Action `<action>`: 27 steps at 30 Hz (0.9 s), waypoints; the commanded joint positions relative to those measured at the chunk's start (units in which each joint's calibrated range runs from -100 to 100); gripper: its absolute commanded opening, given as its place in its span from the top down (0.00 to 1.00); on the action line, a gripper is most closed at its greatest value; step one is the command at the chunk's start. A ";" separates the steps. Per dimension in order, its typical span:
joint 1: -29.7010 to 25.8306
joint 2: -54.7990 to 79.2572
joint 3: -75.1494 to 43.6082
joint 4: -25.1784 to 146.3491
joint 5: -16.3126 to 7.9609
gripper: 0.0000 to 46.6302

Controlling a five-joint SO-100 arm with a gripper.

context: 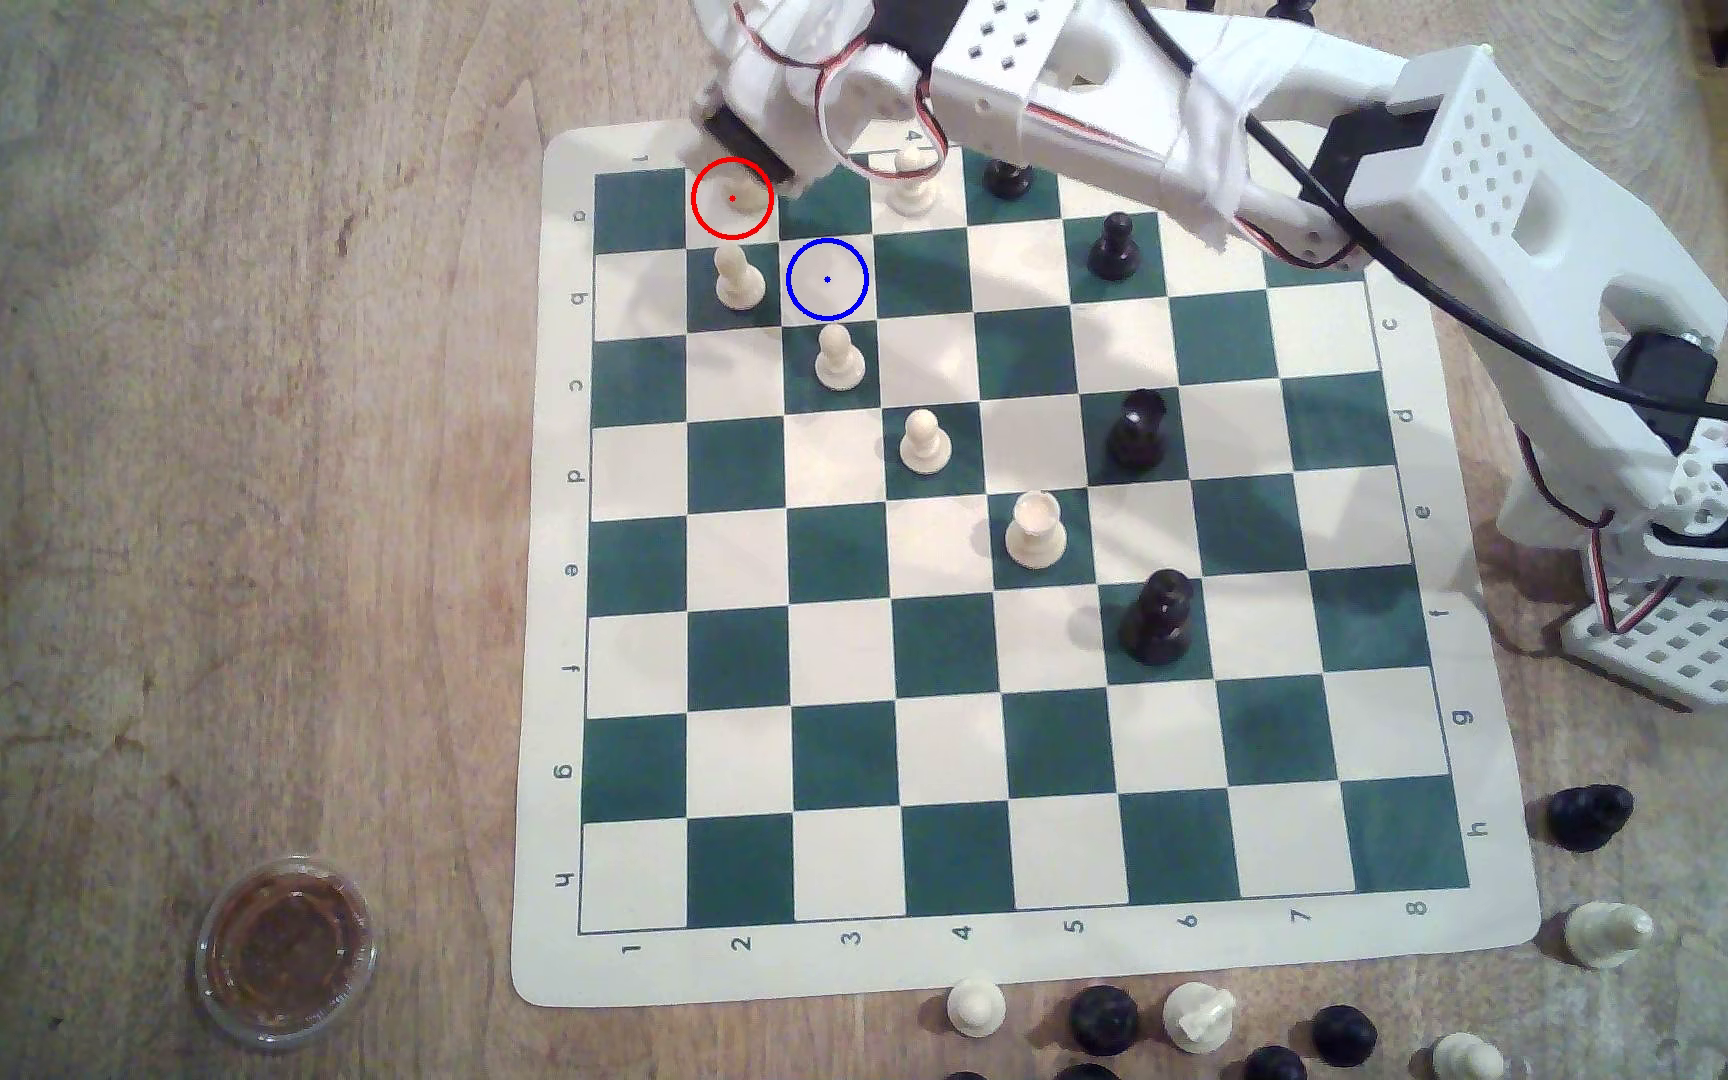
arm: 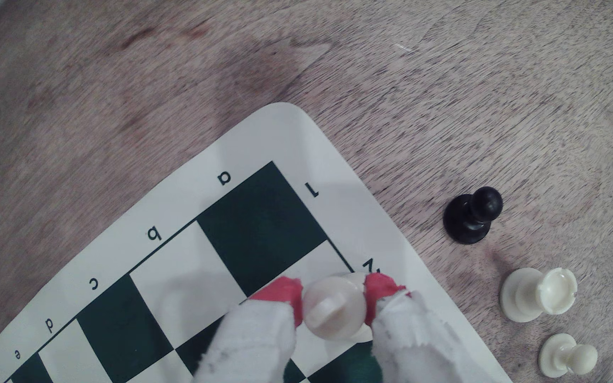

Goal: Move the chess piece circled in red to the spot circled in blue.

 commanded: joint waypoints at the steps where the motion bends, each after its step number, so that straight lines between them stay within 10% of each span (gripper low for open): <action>1: 1.50 -9.11 -6.52 -0.45 0.20 0.99; 18: -1.78 -46.29 49.06 -19.86 0.54 0.99; 27: -4.28 -48.84 59.67 -22.32 0.24 0.99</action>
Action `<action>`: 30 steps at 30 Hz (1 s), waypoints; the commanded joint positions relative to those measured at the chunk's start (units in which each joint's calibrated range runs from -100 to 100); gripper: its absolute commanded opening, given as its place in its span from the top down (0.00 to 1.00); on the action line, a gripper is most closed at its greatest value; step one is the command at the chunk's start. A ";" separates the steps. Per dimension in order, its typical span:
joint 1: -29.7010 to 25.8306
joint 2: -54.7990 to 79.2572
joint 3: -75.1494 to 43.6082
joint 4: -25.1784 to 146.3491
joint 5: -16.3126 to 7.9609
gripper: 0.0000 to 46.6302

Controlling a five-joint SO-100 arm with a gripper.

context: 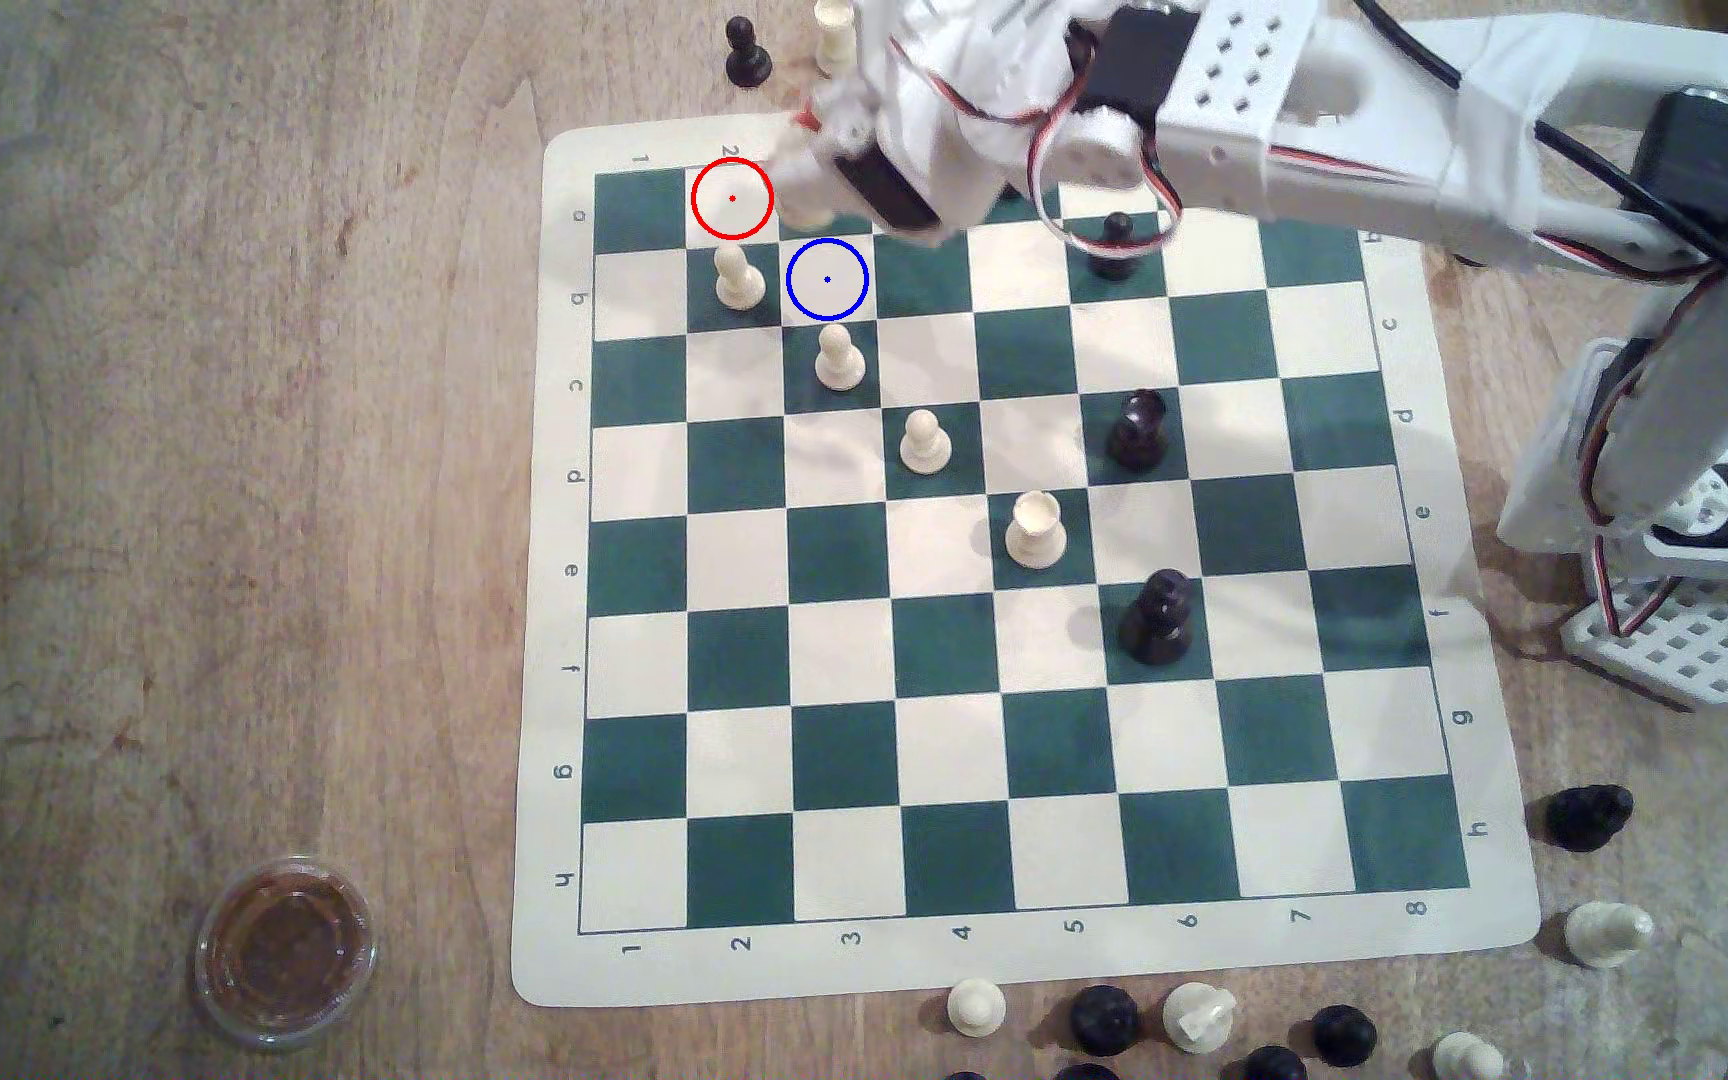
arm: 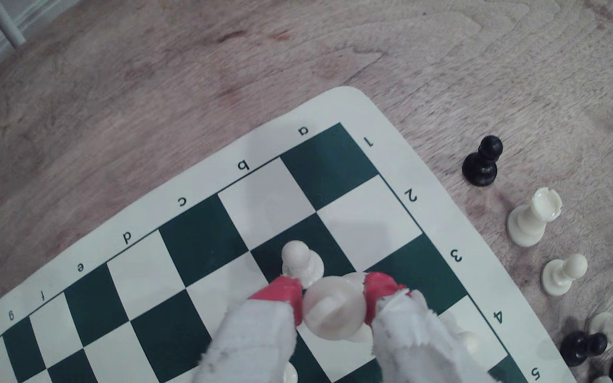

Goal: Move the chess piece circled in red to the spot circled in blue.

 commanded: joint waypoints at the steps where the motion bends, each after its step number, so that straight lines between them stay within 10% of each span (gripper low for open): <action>1: -0.90 -6.86 1.19 -2.64 -0.05 0.99; 30: -1.29 4.60 3.55 -9.28 -0.54 0.99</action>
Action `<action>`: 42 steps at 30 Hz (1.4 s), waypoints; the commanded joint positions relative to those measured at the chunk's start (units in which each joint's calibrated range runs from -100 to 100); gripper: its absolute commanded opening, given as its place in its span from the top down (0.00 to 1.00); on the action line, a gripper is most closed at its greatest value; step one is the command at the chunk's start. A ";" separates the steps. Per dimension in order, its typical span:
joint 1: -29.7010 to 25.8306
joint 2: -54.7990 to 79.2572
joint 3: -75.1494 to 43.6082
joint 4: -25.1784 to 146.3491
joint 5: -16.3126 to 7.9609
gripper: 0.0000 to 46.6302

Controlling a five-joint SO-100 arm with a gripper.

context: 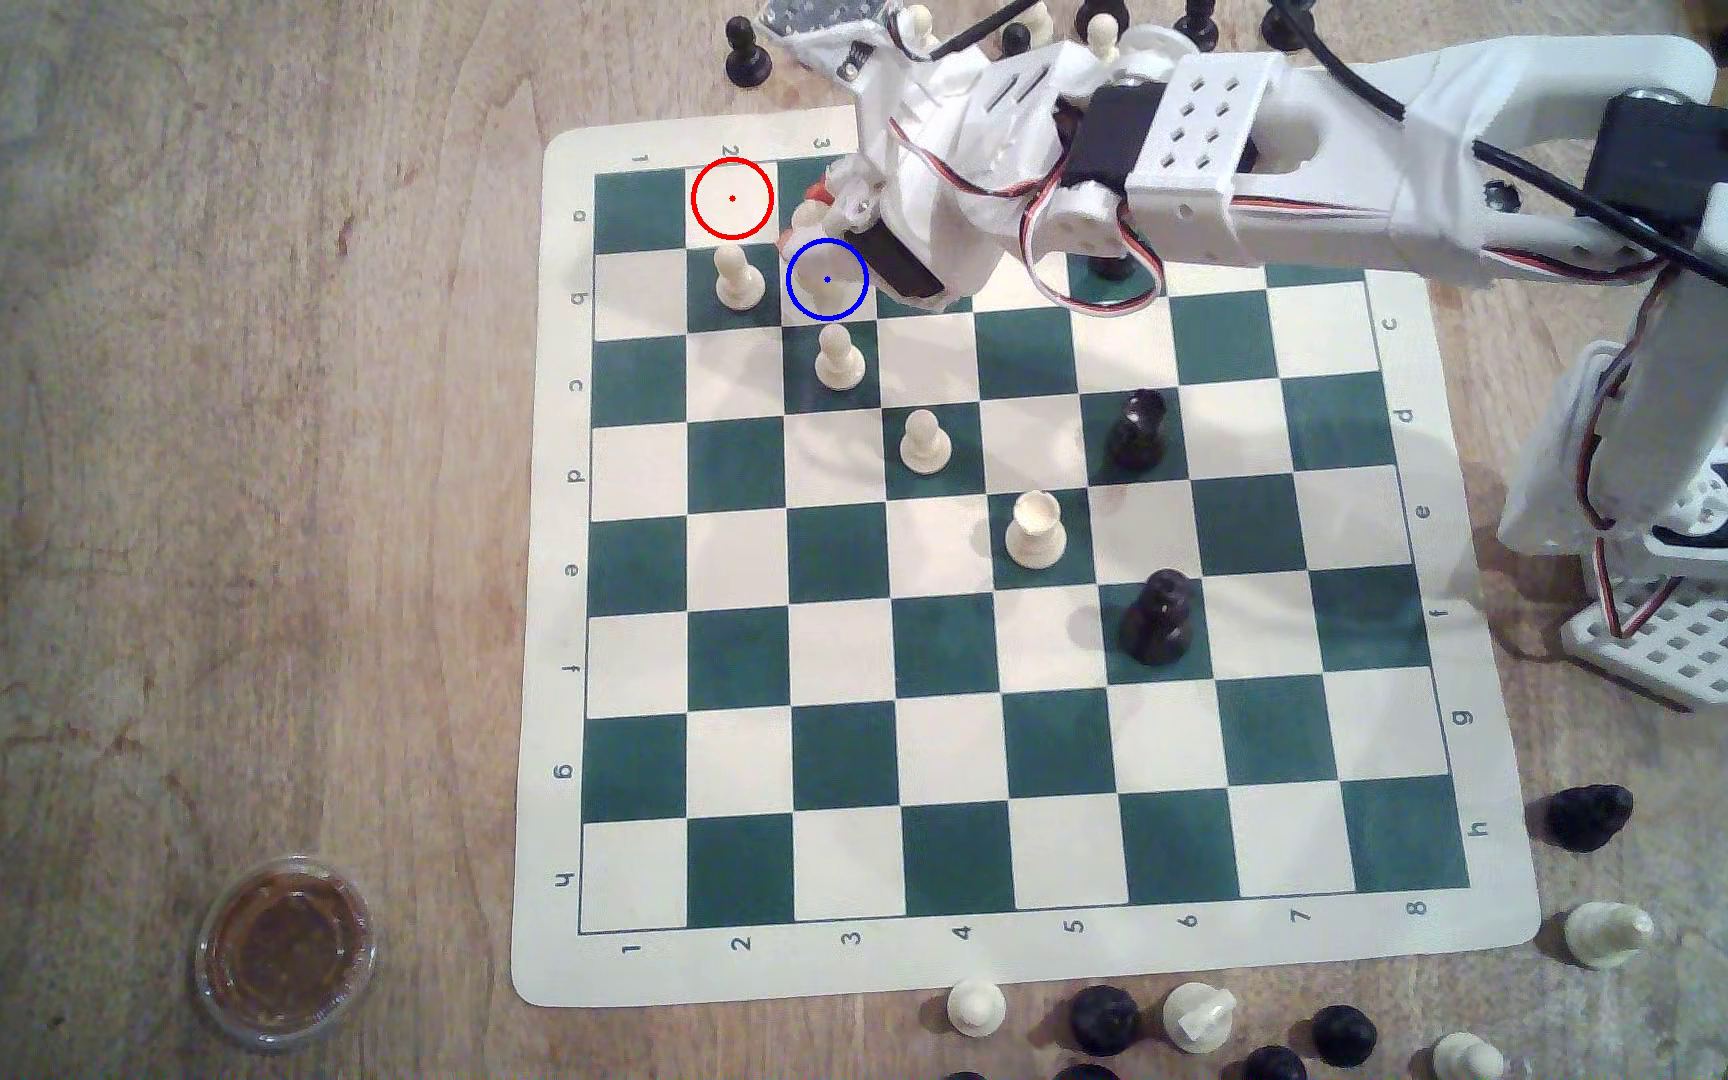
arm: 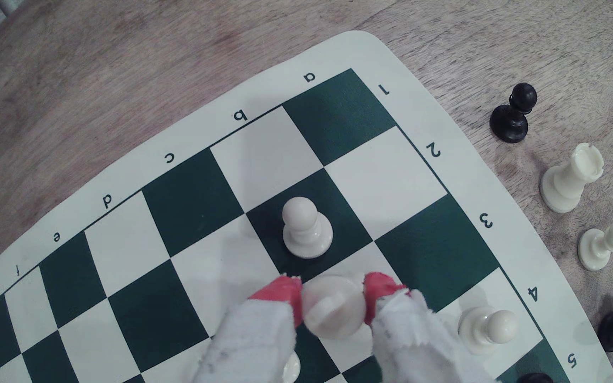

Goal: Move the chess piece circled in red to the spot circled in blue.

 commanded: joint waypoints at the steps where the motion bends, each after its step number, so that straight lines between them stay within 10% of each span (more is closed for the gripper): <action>1: -0.33 -0.68 -1.87 -1.63 -0.20 0.99; 16: -0.33 1.28 -3.05 -1.88 -0.54 0.99; 26: 0.84 -0.25 -3.05 -1.06 -0.24 0.63; 42: 2.25 -5.68 1.39 1.64 0.39 0.54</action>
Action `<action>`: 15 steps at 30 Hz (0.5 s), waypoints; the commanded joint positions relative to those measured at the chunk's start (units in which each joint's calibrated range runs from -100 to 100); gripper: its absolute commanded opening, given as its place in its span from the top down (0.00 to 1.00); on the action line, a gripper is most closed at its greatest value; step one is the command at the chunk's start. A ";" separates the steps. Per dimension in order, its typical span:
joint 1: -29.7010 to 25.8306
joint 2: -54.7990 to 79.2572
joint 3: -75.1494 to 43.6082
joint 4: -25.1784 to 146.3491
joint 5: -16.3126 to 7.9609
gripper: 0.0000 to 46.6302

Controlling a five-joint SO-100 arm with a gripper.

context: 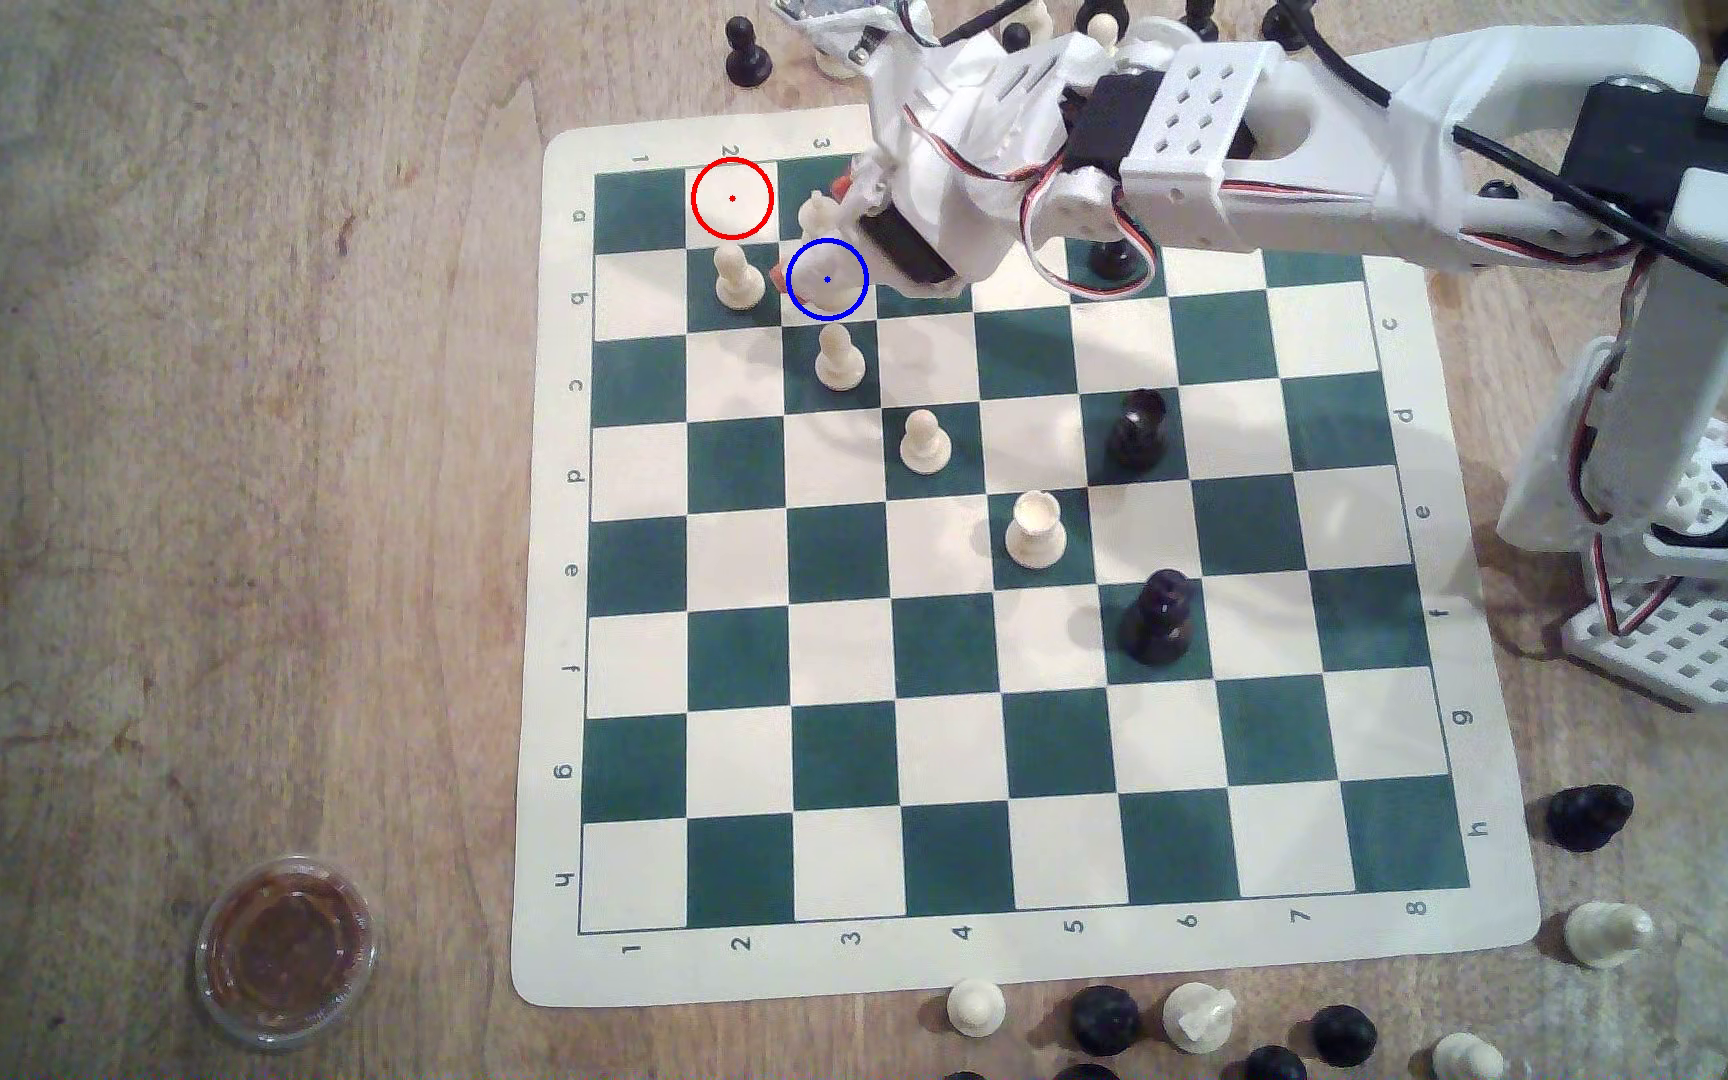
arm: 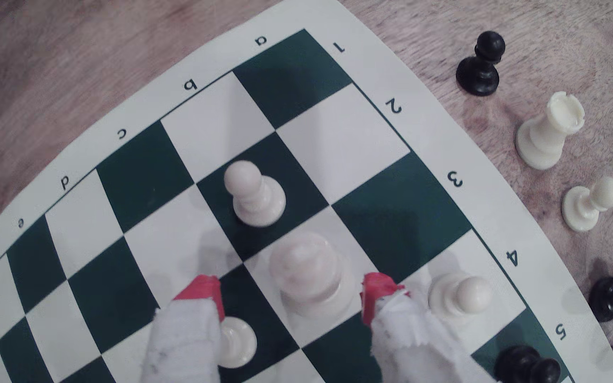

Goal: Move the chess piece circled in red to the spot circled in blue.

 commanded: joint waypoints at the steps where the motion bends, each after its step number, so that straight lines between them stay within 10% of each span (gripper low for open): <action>1: 0.18 -9.06 2.21 1.17 1.07 0.52; 15: -0.60 -44.80 21.70 15.75 0.63 0.48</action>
